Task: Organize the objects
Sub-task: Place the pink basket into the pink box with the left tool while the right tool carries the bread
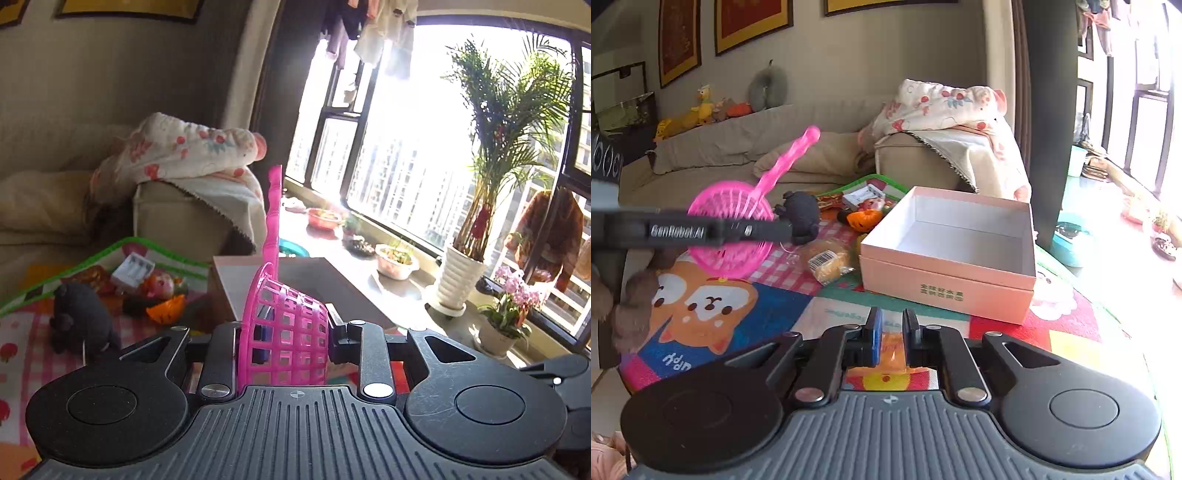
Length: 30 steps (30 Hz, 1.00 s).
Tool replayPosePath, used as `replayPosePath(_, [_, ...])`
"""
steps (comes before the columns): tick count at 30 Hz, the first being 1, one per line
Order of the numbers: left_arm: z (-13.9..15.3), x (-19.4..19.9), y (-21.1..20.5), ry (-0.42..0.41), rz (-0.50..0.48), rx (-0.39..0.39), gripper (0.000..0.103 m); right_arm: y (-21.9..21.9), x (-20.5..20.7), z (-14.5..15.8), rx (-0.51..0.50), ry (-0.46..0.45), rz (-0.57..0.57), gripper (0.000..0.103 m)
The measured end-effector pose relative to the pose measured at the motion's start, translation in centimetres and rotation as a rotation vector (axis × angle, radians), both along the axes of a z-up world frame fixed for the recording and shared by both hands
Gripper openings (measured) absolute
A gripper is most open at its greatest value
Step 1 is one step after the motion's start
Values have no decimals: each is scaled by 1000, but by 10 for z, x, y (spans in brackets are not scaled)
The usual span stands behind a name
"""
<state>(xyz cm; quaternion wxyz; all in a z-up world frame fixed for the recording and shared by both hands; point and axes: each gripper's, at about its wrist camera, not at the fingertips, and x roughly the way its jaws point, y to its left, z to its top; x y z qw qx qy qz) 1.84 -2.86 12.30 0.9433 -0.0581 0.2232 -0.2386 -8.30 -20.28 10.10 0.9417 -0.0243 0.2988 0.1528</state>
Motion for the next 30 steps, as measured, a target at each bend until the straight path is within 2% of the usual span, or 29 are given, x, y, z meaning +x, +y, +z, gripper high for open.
replayPosePath(2, [6,33,-27,-25,1,4,32,-8,-1,-9,0,10,-21,14])
replayPosePath(3, [4,50,-40,-25,4,31,32,-12,-2,-14,-2,14,-39,18])
replayPosePath(4, [-1,67,-54,-8,9,76,32,-15,-2,-19,-5,20,-59,39])
replayPosePath(5, [-8,82,-66,15,16,123,32,-18,-4,-25,-6,23,-88,70])
replayPosePath(7, [-26,103,-83,61,18,203,32,-25,-8,-34,16,29,-109,91])
replayPosePath(9, [-47,114,-92,100,-4,263,33,-29,-10,-42,37,63,-91,92])
replayPosePath(11, [-57,114,-92,95,-11,280,33,-31,-11,-50,57,96,-78,103])
replayPosePath(15, [-51,101,-65,65,55,144,33,-23,-6,-66,79,161,-38,103])
replayPosePath(18, [-40,83,-45,44,67,103,33,-10,4,-77,77,192,-24,103])
replayPosePath(23, [-34,43,-14,58,54,47,33,12,17,-87,23,164,15,102])
replayPosePath(25, [-36,29,-1,74,54,18,33,23,17,-87,-40,140,26,94])
replayPosePath(27, [-41,12,15,88,49,-15,33,29,16,-81,-50,135,49,87])
replayPosePath(30, [-53,-10,36,103,54,-27,33,29,13,-63,-42,91,50,85])
